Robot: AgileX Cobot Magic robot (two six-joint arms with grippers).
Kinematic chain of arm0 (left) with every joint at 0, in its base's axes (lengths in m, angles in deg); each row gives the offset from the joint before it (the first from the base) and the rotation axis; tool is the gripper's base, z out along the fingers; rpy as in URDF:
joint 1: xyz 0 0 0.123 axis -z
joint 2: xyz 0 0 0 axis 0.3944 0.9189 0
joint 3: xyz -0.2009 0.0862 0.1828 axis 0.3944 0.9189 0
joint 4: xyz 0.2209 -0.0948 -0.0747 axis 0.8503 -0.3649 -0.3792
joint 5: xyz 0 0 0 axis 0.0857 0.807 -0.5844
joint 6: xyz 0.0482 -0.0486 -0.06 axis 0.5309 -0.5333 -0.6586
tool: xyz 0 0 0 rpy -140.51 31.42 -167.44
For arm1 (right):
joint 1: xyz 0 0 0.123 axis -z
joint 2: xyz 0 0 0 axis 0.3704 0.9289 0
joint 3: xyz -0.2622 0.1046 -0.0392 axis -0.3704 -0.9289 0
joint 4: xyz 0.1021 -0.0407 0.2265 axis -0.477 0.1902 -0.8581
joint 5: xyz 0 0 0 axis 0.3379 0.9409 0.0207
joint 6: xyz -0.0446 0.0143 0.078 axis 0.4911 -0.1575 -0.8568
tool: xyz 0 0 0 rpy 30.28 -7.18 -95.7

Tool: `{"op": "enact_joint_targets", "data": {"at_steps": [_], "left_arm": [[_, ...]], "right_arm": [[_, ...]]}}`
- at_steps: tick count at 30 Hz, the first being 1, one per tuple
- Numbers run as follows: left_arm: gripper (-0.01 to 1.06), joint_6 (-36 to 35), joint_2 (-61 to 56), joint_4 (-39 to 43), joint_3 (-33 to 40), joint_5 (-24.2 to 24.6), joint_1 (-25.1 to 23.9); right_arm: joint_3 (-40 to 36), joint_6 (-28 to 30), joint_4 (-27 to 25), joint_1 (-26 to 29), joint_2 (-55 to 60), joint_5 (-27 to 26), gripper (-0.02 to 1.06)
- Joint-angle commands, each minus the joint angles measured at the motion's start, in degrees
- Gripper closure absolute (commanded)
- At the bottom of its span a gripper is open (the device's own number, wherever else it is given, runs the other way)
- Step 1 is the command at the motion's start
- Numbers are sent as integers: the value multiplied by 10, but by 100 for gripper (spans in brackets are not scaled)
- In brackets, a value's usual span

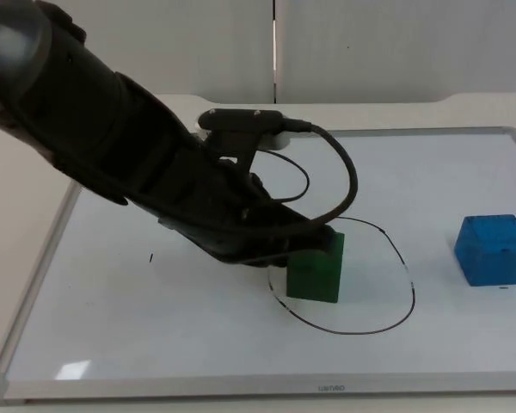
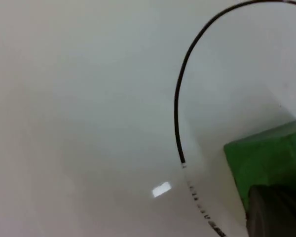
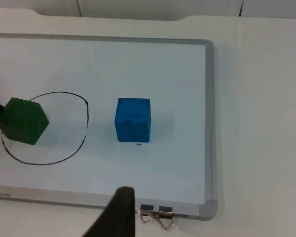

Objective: Push the two cubes into the marked area.

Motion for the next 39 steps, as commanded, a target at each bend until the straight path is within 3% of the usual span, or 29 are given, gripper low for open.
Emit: {"op": "enact_joint_targets", "data": {"at_steps": [1, 12, 16, 26, 35, 39], "left_arm": [[105, 1, 1, -6, -2, 4, 3], [105, 1, -14, 6, -2, 11, -4], [105, -3, -99, 53, -2, 44, -31], [105, -50, -300, 135, -2, 68, -45], [105, -227, -498, 368, -2, 183, -45], [105, -277, -556, 412, 16, 215, -45]], "right_arm": [[-4, 0, 1, 3, -2, -2, -1], [-4, 0, 1, 3, -2, -2, -1], [-4, 0, 1, 3, -2, -2, -1], [-4, 0, 1, 3, -2, -2, -1], [-4, 0, 1, 3, -2, -2, -1], [-4, 0, 1, 3, -2, -2, -1]]}}
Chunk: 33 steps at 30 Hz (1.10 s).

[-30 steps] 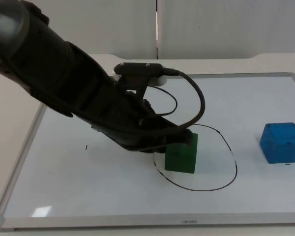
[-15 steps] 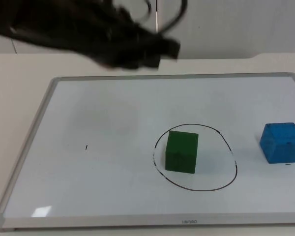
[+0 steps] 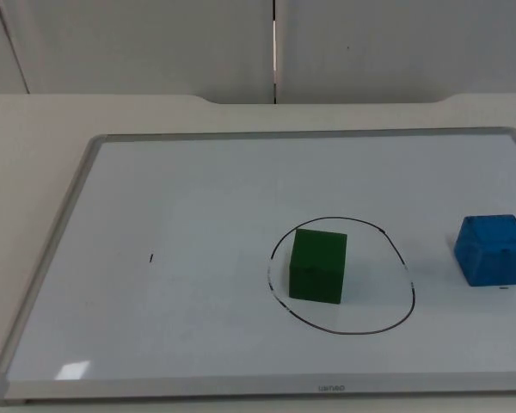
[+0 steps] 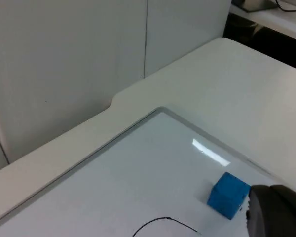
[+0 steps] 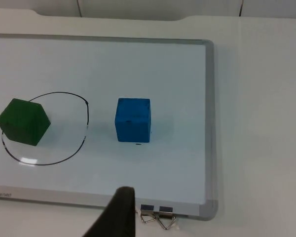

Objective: Push the two cubes into the marked area.

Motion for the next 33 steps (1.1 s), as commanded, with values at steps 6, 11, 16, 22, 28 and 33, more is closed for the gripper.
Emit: {"op": "enact_joint_targets", "data": {"at_steps": [6, 11, 16, 22, 28, 33], "left_arm": [[105, -57, -107, 47, 73, 47, -2], [105, -92, -203, 93, 129, 52, -2], [105, -186, -280, 171, 134, 88, -2], [105, -265, -362, 242, 134, 162, -2], [105, -304, -438, 302, 138, 232, -2], [105, -307, -489, 311, 175, 239, -2]], "right_arm": [[-4, 1, 1, 3, -2, -2, -1], [-4, 1, 1, 3, -2, -2, -1], [-4, 1, 1, 3, -2, -2, -1], [-3, 1, -2, 3, -2, -4, -1], [-3, 1, -2, 3, -2, -4, -1], [-3, 1, -2, 3, -2, -4, -1]]}}
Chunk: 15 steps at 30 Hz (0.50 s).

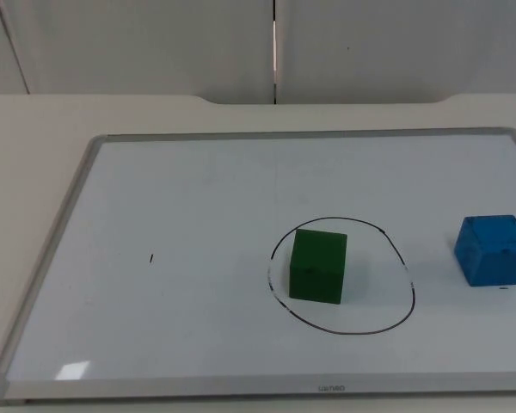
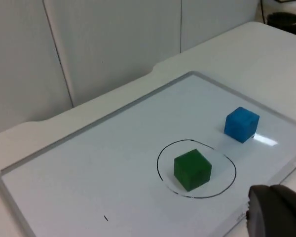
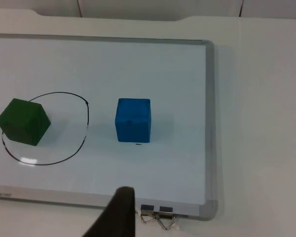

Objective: Push the two cubes into the marked area.

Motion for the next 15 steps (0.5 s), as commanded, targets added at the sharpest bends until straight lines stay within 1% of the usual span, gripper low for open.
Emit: {"op": "enact_joint_targets", "data": {"at_steps": [1, 4, 8, 13, 15], "left_arm": [[105, -6, -24, 4, 24, 7, -2], [105, -25, -60, 5, 62, 21, -2], [105, -35, -92, 5, 82, 38, -2], [105, -35, -137, 7, 87, 55, -2], [105, -35, -148, 26, 87, 62, -2]], "right_arm": [[-3, -1, -2, 3, -2, -4, -1], [-3, -1, -2, 3, -2, -4, -1], [-3, -1, -2, 3, -2, -4, -1], [-3, -1, -2, 3, -2, -4, -1], [-3, -1, -2, 3, -2, -4, -1]]}}
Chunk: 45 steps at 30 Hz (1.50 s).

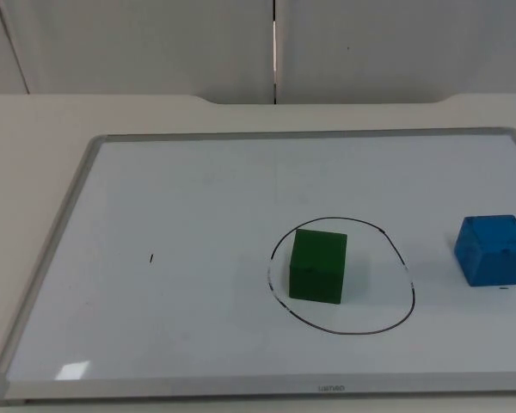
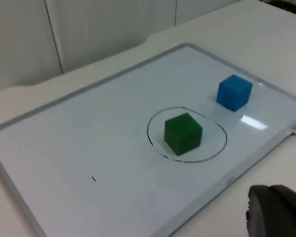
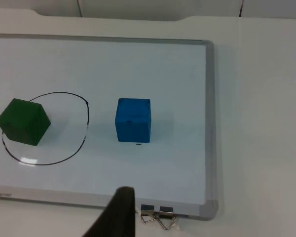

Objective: Push the two cubes into the marked area.

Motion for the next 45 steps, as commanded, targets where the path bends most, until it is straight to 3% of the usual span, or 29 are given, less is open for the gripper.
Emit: {"op": "enact_joint_targets", "data": {"at_steps": [1, 12, 18, 22, 23, 26, 27, 29, 31, 36, 45], "left_arm": [[105, -4, -9, 18, 2, 8, -2], [105, -4, -9, 72, 18, 59, -2], [105, -9, -9, 78, 24, 63, -2], [105, -9, -9, 79, 24, 63, -2], [105, -9, -9, 79, 24, 63, -2], [105, -19, -9, 88, 24, 63, -2], [105, -19, -9, 88, 24, 63, -2], [105, -19, -9, 92, 24, 63, -2], [105, -19, -9, 92, 24, 63, -2], [105, -19, -9, 92, 24, 63, -2], [105, -19, -9, 92, 24, 63, -2]], "right_arm": [[-3, 1, -2, 3, -2, -4, -1], [-3, -5, -2, 3, -2, -5, 2], [13, -47, -2, 3, 50, -23, 9], [38, -49, 0, 3, 111, -56, 22], [48, -49, 0, 3, 134, -64, 30], [73, -49, 4, 3, 218, -98, 66], [73, -49, 4, 3, 218, -98, 66], [84, -49, 4, 3, 267, -119, 88], [103, -49, 4, 3, 326, -123, 101], [134, -49, 4, 3, 442, -137, 104], [143, -49, 4, 3, 668, -232, 104]]}}
